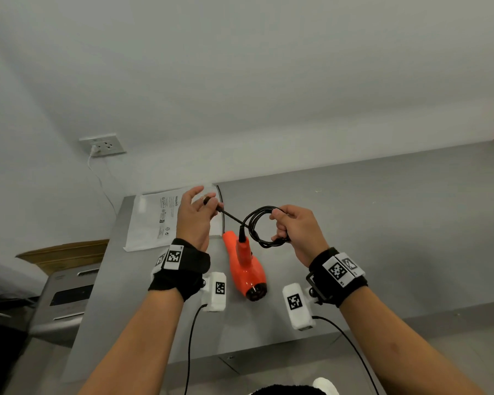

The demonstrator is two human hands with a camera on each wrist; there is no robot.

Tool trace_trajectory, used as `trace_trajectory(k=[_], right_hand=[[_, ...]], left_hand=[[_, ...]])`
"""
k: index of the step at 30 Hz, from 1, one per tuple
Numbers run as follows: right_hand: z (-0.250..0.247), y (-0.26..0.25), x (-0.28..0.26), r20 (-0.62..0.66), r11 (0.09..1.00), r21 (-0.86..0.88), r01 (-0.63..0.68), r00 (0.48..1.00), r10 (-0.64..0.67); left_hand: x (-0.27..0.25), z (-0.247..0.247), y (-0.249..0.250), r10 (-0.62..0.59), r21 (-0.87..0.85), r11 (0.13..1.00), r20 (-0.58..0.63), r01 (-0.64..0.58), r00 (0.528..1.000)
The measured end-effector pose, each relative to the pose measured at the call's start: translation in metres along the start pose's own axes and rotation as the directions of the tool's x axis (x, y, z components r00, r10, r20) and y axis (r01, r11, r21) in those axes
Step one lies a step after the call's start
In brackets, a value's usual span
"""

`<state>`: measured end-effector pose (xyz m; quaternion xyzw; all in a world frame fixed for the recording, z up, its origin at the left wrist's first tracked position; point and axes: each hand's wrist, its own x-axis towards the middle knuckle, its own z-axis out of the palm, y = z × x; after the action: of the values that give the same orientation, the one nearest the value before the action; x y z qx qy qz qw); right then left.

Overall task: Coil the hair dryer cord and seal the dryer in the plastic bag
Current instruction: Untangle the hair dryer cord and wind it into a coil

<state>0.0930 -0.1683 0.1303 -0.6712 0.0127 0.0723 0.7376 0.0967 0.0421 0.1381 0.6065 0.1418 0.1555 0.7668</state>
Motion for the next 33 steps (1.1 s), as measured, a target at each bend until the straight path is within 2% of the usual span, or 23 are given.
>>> trace_trajectory(k=[3,7,10,12,15,17,19,21,24,28,32,33], right_hand=[[0.002,0.004,0.006,-0.058,0.993,-0.113,0.018,0.998,-0.025],[0.013,0.006,0.011,-0.086,0.970,-0.242,0.030,0.995,-0.053],[0.019,0.002,0.013,-0.098,0.977,-0.210,0.025,0.994,-0.047],[0.019,-0.001,0.013,-0.103,0.990,-0.142,0.016,0.994,-0.031],[0.012,-0.007,0.011,-0.093,0.999,0.046,-0.001,0.996,0.006],[0.006,-0.009,0.008,-0.074,0.988,0.155,-0.013,0.997,0.024],[0.003,-0.008,0.006,-0.060,0.980,0.199,-0.013,0.998,0.026],[0.003,-0.006,0.005,-0.057,0.979,0.203,0.009,0.998,0.002],[0.001,-0.006,0.003,-0.050,0.980,0.192,0.053,0.998,-0.044],[-0.004,-0.007,0.003,-0.029,0.989,0.109,0.100,0.995,-0.097],[-0.006,-0.002,0.003,-0.103,0.991,0.001,0.135,0.986,-0.134],[-0.006,-0.001,0.002,-0.118,0.989,-0.032,0.147,0.982,-0.150]], left_hand=[[-0.005,0.011,0.008,-0.002,-0.110,0.994,0.013,0.004,1.000],[-0.019,0.028,0.019,-0.008,-0.049,0.999,0.156,0.016,0.988],[-0.032,0.040,0.021,0.064,0.239,0.962,0.277,-0.133,0.959],[-0.038,0.045,0.017,0.057,0.429,0.873,0.382,-0.232,0.922],[-0.040,0.044,0.012,0.020,0.569,0.751,0.488,-0.335,0.872],[-0.038,0.042,0.011,0.022,0.629,0.674,0.507,-0.387,0.862],[-0.037,0.041,0.012,0.058,0.659,0.633,0.483,-0.406,0.874],[-0.037,0.044,0.012,0.089,0.661,0.645,0.433,-0.383,0.897],[-0.034,0.049,0.012,0.045,0.666,0.682,0.374,-0.302,0.926],[-0.030,0.050,0.007,-0.135,0.668,0.706,0.450,-0.233,0.882],[-0.034,0.053,0.004,-0.182,0.683,0.659,0.549,-0.313,0.816],[-0.034,0.055,0.003,-0.181,0.695,0.640,0.551,-0.328,0.815]])
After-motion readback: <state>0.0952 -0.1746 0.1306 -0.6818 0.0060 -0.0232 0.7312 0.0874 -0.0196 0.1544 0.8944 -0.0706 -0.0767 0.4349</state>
